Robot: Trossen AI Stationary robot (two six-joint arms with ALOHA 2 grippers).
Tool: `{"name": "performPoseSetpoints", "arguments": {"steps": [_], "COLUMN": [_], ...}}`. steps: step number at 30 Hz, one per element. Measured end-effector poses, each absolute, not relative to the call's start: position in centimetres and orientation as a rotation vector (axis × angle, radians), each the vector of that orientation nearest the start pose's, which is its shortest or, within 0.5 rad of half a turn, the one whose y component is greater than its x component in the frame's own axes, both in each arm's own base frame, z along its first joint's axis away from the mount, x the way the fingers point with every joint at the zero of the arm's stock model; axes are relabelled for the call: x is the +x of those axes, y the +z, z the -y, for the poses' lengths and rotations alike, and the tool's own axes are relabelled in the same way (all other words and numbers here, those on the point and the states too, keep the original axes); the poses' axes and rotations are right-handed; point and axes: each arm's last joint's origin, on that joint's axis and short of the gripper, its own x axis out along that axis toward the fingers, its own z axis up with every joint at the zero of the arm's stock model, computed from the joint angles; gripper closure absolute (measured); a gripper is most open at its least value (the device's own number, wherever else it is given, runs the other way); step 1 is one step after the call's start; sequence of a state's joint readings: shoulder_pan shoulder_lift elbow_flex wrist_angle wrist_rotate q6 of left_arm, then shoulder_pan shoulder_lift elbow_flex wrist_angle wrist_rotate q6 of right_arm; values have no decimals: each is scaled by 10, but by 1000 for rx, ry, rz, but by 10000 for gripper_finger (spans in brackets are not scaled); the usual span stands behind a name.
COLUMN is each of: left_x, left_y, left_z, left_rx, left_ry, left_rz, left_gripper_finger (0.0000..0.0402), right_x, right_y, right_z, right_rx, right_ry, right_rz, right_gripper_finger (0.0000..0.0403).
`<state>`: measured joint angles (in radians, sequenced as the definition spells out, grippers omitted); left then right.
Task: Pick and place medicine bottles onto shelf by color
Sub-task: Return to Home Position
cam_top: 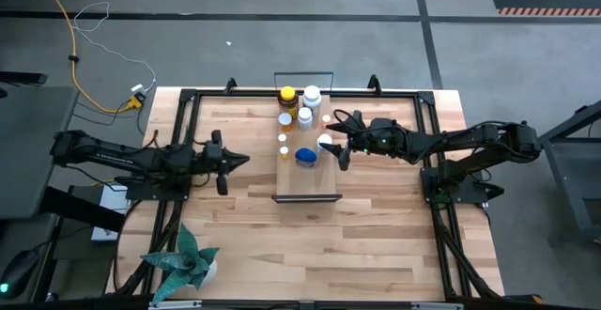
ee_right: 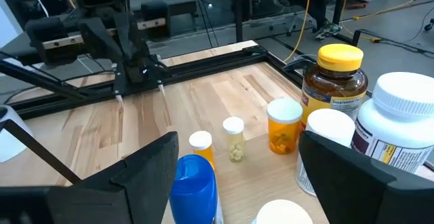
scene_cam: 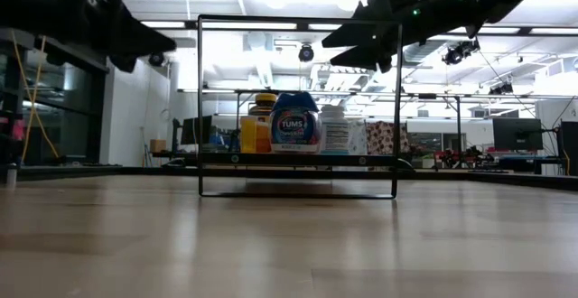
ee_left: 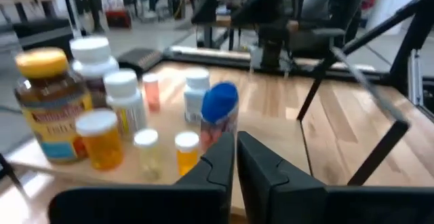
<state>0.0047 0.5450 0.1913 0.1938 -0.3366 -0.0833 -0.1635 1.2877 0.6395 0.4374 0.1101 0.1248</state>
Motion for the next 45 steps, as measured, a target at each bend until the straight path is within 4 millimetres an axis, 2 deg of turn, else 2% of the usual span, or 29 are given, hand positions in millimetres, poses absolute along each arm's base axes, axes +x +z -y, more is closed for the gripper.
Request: {"name": "performPoseSetpoints", "arguments": {"steps": [6, 14, 17, 23, 25, 33, 36, 38, 40, 44, 45], "left_x": [120, 97, 92, 95, 97, 99, 100, 100, 100, 100, 100], "left_y": [206, 208, 202, 173, 171, 167, 167, 167, 167, 167, 167], "left_z": [-10, -8, -8, -8, -7, -5, -5, -5, -5, -5, -5], "left_rx": [-16, -60, -67, -118, -134, -139, -145, -138, -142, -145, -145], "left_ry": [347, 306, 288, 273, 232, 194, 171, 172, 171, 172, 171], "left_rz": [-80, -31, 4, 25, 65, 14, 13, 7, 11, 10, 10], "left_gripper_finger": [399, 401, 401, 401, 401, 402, 401, 401, 401, 401, 401], "right_x": [268, 268, 268, 268, 268, 268, 265, 259, 250, 229, 224], "right_y": [237, 237, 237, 237, 237, 238, 240, 241, 242, 245, 245], "right_z": [47, 47, 47, 48, 47, 47, 47, 47, 46, 42, 41], "right_rx": [137, 161, 161, 161, 161, 218, 231, 229, 223, 218, 217], "right_ry": [-286, -289, -289, -289, -289, -293, -300, -322, -345, -358, -359], "right_rz": [-193, -190, -189, -190, -189, -173, -183, -218, -274, -393, -409], "right_gripper_finger": [105, 105, 105, 105, 105, 112, 140, 177, 231, 367, 384]}}
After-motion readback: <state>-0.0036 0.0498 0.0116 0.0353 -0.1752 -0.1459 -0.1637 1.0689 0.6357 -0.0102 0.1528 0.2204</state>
